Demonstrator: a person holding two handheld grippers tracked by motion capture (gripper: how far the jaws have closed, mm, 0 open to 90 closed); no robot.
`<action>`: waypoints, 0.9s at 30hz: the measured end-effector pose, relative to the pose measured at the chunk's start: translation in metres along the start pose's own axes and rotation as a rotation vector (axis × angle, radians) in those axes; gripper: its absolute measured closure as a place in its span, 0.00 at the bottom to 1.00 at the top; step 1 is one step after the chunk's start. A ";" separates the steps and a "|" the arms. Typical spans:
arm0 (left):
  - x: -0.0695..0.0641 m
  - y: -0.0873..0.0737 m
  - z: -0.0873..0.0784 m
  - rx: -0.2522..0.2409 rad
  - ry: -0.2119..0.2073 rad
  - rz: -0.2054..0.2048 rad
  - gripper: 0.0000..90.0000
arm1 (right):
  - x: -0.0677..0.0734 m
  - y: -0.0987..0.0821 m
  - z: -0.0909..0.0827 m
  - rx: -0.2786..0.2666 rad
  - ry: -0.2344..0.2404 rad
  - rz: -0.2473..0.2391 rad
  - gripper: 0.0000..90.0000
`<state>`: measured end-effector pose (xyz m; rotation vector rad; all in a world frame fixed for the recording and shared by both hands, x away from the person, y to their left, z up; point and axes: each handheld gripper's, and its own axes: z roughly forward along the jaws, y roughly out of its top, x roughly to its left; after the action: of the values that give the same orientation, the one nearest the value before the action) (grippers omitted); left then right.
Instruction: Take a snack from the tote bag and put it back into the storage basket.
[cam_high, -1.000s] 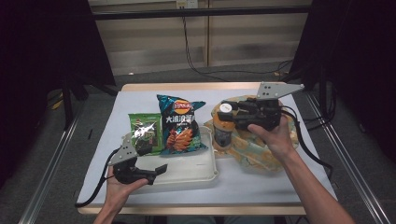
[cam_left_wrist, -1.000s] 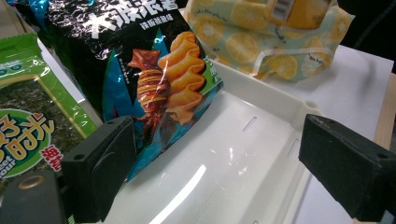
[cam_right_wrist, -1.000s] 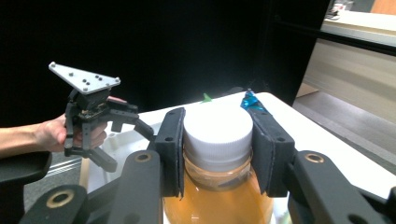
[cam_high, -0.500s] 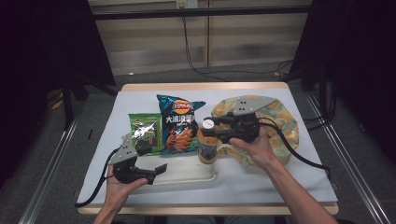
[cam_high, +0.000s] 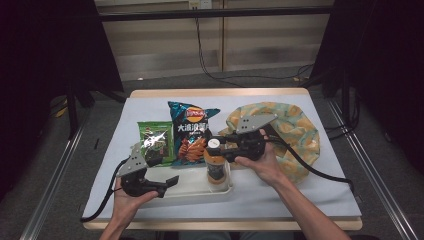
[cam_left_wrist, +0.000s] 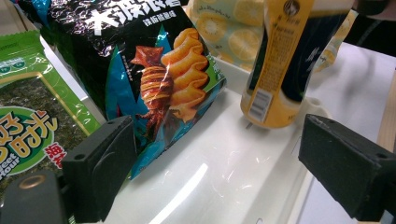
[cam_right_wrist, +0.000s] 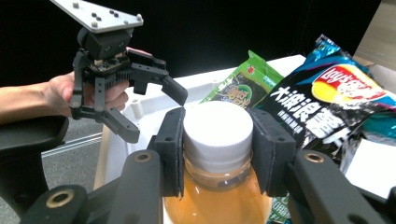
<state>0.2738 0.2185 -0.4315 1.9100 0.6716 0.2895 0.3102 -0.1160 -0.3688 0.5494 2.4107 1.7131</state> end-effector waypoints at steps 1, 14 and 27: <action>0.000 0.000 0.000 0.003 0.003 0.002 0.12 | 0.000 -0.002 0.002 0.001 0.000 0.002 0.66; -0.001 0.000 0.001 0.008 0.001 0.004 0.13 | -0.003 -0.017 0.002 0.003 -0.017 0.016 0.66; -0.007 0.005 0.006 0.019 -0.019 0.009 0.15 | -0.002 -0.017 -0.006 -0.013 -0.014 0.021 0.49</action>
<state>0.2722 0.2086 -0.4288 1.9320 0.6557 0.2706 0.3070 -0.1266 -0.3832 0.5853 2.3912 1.7254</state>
